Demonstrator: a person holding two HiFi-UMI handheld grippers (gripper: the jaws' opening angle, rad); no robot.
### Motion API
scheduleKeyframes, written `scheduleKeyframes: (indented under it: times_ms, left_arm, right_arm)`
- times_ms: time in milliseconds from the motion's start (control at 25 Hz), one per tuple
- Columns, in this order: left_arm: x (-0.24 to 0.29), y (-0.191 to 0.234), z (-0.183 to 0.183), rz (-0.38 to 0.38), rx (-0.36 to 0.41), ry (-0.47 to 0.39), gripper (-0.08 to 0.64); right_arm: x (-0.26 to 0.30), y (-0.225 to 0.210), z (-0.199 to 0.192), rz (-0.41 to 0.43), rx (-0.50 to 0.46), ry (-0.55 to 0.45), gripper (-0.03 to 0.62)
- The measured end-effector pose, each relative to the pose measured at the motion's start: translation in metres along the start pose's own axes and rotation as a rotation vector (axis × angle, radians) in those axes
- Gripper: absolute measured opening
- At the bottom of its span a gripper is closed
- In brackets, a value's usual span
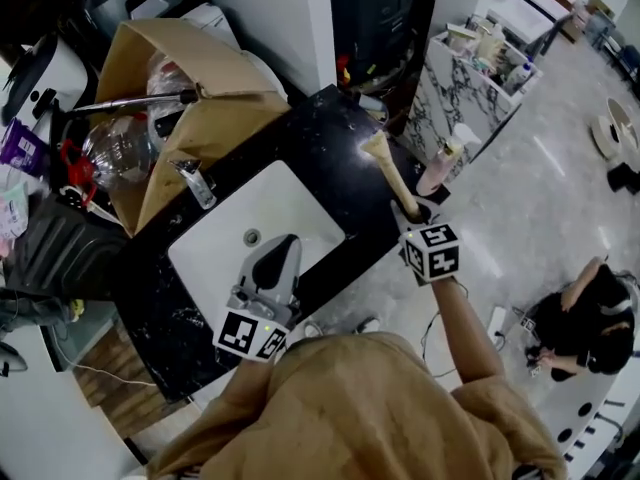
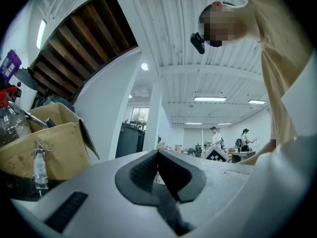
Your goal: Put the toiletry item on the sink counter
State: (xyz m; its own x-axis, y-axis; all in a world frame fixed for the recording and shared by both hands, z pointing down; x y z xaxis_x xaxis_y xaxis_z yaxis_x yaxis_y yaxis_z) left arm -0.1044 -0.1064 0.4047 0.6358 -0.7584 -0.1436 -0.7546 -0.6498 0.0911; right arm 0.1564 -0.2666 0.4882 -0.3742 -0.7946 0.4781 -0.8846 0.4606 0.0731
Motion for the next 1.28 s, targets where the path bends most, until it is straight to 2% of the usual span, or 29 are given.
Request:
scheduleKeyframes:
  times_ms: [240, 600, 920, 1080, 1280]
  left_arm:
    - [-0.020, 0.013, 0.002, 0.063, 0.001, 0.000, 0.003]
    - [-0.034, 0.020, 0.002, 0.116, 0.003, 0.013, 0.003]
    - [-0.039, 0.024, -0.001, 0.130, -0.008, 0.012, 0.003]
    - [-0.038, 0.027, -0.001, 0.126, -0.014, 0.008, 0.004]
    - [-0.039, 0.030, -0.003, 0.125, -0.029, 0.001, 0.003]
  right_arm:
    - [0.055, 0.012, -0.010, -0.005, -0.070, 0.108, 0.044]
    - [0.110, 0.021, -0.028, 0.028, -0.113, 0.256, 0.048]
    - [0.137, 0.018, -0.036, -0.024, -0.163, 0.354, 0.053]
    - [0.145, 0.019, -0.022, -0.044, -0.203, 0.313, 0.063]
    - [0.148, 0.019, -0.019, -0.048, -0.205, 0.327, 0.075]
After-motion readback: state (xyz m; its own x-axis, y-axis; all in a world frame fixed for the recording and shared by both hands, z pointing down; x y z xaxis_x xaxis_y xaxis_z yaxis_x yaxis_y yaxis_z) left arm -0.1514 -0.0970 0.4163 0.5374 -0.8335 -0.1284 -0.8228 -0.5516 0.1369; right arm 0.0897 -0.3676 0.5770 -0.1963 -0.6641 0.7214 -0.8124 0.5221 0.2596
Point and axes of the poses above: the fingertips, and each gripper's own axes: x forward along the fingers, y to its left, z out of its top, the point moved 9 cm from there along -x, backward along the fingers, and after that the axes turned 14 degrees about -z, right-handed, at the moved point
